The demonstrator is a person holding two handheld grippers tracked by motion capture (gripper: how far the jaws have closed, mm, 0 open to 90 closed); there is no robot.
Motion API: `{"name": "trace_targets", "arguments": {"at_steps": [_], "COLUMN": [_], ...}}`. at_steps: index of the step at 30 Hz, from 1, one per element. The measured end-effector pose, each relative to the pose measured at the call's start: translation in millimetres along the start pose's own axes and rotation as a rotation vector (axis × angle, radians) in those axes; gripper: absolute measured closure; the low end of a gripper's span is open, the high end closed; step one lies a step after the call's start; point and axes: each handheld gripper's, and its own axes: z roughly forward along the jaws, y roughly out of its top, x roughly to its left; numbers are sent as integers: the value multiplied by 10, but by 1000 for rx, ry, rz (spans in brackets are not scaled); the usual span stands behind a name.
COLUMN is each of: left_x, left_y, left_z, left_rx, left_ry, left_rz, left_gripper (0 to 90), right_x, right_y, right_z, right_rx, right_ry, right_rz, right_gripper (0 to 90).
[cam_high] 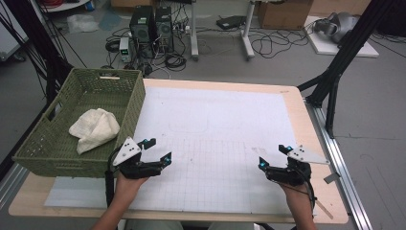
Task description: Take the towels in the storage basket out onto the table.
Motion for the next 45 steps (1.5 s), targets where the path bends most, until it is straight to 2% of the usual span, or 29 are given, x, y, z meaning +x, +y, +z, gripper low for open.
{"name": "trace_targets", "arguments": {"at_steps": [10, 17, 22, 32, 34, 41, 45], "left_x": [18, -30, -51, -17, -24, 40, 111], "left_y": [-21, -10, 29, 68, 127, 326, 419], "left_z": [21, 18, -36, -47, -99, -262, -336], "left_rx": [16, 25, 8, 14, -7, -67, -78], "left_ry": [2, -9, -16, -25, -24, -12, -5], "left_rz": [-6, 24, 21, 8, -6, -18, -23], "left_gripper": [194, 200, 201, 204, 204, 202, 198], "right_x": [-37, -19, 36, 58, 56, 47, 46], "right_y": [-35, -31, -13, -1, -8, -17, -23], "right_z": [26, 0, -17, 8, 12, 21, 40], "right_rx": [-7, -9, -17, -2, 6, 10, 21], "right_ry": [16, 14, 13, 15, 11, 9, 13], "right_rz": [28, 16, 11, -1, -15, -15, -16], "right_gripper": [114, 114, 114, 114, 114, 114, 114]}}
